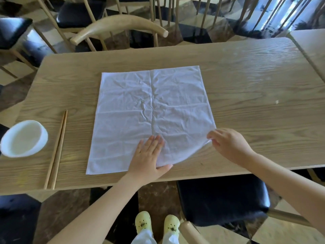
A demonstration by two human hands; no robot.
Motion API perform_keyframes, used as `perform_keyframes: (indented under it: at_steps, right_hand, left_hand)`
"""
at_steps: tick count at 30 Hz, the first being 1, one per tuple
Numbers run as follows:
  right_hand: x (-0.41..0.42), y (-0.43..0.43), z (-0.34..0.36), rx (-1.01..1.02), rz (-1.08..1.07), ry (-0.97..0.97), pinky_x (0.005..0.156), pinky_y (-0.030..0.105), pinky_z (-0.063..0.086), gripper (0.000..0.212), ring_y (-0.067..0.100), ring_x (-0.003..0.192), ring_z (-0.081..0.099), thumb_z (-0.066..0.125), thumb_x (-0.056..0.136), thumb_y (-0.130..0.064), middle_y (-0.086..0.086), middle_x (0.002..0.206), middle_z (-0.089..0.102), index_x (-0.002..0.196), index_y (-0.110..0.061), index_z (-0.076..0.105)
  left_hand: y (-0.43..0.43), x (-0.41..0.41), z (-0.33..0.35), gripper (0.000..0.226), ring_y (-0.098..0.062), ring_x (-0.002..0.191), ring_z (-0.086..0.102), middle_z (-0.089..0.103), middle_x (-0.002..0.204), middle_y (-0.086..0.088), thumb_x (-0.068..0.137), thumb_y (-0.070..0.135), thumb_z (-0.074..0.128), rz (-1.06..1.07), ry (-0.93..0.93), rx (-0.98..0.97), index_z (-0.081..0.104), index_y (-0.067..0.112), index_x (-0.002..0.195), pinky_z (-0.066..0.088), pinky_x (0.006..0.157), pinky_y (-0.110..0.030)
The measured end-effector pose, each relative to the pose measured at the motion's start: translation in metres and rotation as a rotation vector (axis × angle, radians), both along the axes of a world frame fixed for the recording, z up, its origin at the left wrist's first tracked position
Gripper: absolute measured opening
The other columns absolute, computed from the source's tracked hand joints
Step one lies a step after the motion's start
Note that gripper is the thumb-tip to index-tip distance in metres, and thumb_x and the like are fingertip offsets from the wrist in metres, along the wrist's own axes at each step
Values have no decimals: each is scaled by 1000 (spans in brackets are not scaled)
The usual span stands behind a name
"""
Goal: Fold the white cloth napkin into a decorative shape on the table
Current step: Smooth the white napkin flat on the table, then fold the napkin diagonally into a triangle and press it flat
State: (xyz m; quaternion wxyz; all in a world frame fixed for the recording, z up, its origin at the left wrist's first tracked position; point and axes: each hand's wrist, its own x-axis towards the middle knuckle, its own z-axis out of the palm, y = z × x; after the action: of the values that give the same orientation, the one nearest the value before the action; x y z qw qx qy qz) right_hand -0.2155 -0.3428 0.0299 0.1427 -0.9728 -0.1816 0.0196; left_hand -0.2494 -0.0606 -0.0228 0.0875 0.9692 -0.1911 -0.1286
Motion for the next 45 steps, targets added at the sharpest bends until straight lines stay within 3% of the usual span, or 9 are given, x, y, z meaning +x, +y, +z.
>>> perform_keyframes:
  at_steps: [3, 5, 7, 9, 26, 31, 37, 42, 45]
  right_hand:
    - [30, 10, 27, 149, -25, 78, 57, 32, 41, 7, 28, 64, 57, 64, 81, -12, -9, 64, 58, 77, -17, 61]
    - [51, 21, 47, 262, -20, 127, 60, 33, 40, 12, 24, 62, 52, 66, 82, -19, -11, 60, 52, 72, -18, 59]
    - [74, 35, 66, 373, -22, 148, 62, 25, 40, 10, 16, 63, 53, 69, 81, -19, -7, 62, 56, 74, -15, 62]
    - [96, 53, 79, 465, -13, 157, 59, 14, 37, 13, 2, 59, 49, 70, 80, -19, -11, 62, 55, 72, -19, 60]
    - [273, 260, 28, 571, 27, 239, 44, 10, 32, 18, 10, 56, 44, 67, 81, -16, -4, 61, 53, 70, -2, 62]
    - [309, 309, 1, 509, -4, 297, 58, 30, 39, 20, 20, 68, 52, 65, 81, -18, 17, 80, 66, 80, 2, 66]
    - [329, 334, -24, 467, -39, 348, 58, 29, 39, 14, 17, 66, 51, 64, 79, -18, -3, 68, 59, 75, -5, 66]
    - [331, 347, -38, 406, 30, 278, 63, 30, 38, 19, 16, 74, 50, 66, 82, -25, -5, 71, 57, 72, -9, 66]
    - [329, 350, -44, 421, 33, 217, 75, 29, 38, 22, 14, 83, 47, 66, 82, -33, -7, 76, 57, 74, -13, 66]
  left_hand:
    - [-27, 6, 22, 71, -24, 134, 36, 44, 143, -3, 82, 64, 43, 157, 4, -225, 40, 18, 136, 29, 109, -39]
    - [-47, 18, 43, 41, -23, 102, 59, 66, 106, -5, 84, 44, 58, 292, 10, -457, 57, 15, 114, 43, 80, -27]
    - [-59, 35, 59, 18, -27, 68, 56, 55, 61, -5, 83, 26, 65, 394, -48, -611, 56, 15, 71, 27, 55, -23]
    - [-59, 53, 72, 49, -21, 49, 37, 28, 46, 3, 80, 16, 66, 550, -104, -708, 28, 23, 51, 18, 50, -26]
    - [108, 217, 52, 7, -7, 68, 58, 62, 71, 9, 81, 13, 61, 1008, 12, -1074, 66, 18, 78, 42, 60, -12]
    - [147, 256, 34, 13, -11, 66, 52, 59, 68, 1, 84, 11, 60, 1027, -2, -1068, 63, 16, 73, 40, 57, -14]
    - [175, 291, 20, 18, -19, 82, 63, 71, 90, -2, 84, 20, 59, 1013, -2, -825, 67, 10, 97, 42, 64, -23]
    - [183, 296, 17, 12, -9, 64, 58, 63, 69, 9, 84, 22, 61, 998, -16, -772, 67, 12, 87, 38, 49, -7]
    - [184, 299, 17, 10, -15, 61, 58, 61, 63, 8, 84, 19, 60, 1009, -19, -744, 66, 12, 78, 42, 51, -21]
